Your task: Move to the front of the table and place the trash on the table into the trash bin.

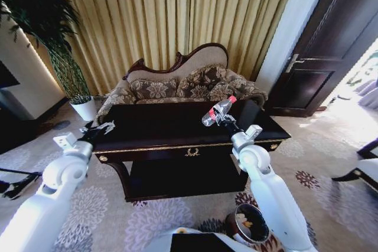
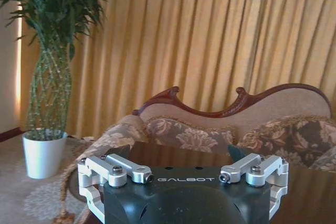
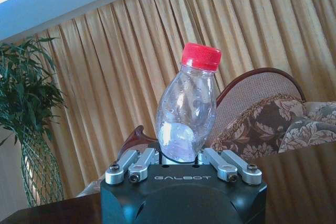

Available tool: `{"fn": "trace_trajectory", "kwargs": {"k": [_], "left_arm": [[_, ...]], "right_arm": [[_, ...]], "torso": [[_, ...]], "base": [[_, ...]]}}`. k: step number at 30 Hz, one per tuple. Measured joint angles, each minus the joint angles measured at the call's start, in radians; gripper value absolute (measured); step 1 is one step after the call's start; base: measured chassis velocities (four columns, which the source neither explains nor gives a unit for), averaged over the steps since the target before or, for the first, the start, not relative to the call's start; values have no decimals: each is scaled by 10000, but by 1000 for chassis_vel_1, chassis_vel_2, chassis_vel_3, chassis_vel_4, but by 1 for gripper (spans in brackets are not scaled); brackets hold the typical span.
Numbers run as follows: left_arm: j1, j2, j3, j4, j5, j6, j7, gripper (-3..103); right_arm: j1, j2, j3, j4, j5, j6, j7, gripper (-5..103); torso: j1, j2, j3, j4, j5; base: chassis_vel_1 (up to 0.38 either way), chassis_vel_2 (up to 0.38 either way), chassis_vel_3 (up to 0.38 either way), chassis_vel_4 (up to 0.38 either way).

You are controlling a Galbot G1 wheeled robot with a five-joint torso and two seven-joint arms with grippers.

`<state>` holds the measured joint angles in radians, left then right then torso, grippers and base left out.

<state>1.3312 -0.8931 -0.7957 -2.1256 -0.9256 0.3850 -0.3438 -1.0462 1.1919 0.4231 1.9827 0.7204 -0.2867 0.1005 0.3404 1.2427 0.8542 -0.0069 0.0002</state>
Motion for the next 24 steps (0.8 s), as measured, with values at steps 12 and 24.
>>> {"fn": "trace_trajectory", "kwargs": {"k": [12, 24], "left_arm": [[288, -48, -310, -344, 29, 23, -3, 100], [345, 101, -438, -280, -5, 24, -17, 100]], "right_arm": [[-375, -23, 188, 300, 77, -4, 24, 27], [-528, -39, 253, 405, 94, 9, -4, 27]], "torso": [[1, 0, 0, -2, -1], [2, 0, 0, -1, -1]], "base": [[0, 0, 0, 0], [72, -67, -76, 66]]}}
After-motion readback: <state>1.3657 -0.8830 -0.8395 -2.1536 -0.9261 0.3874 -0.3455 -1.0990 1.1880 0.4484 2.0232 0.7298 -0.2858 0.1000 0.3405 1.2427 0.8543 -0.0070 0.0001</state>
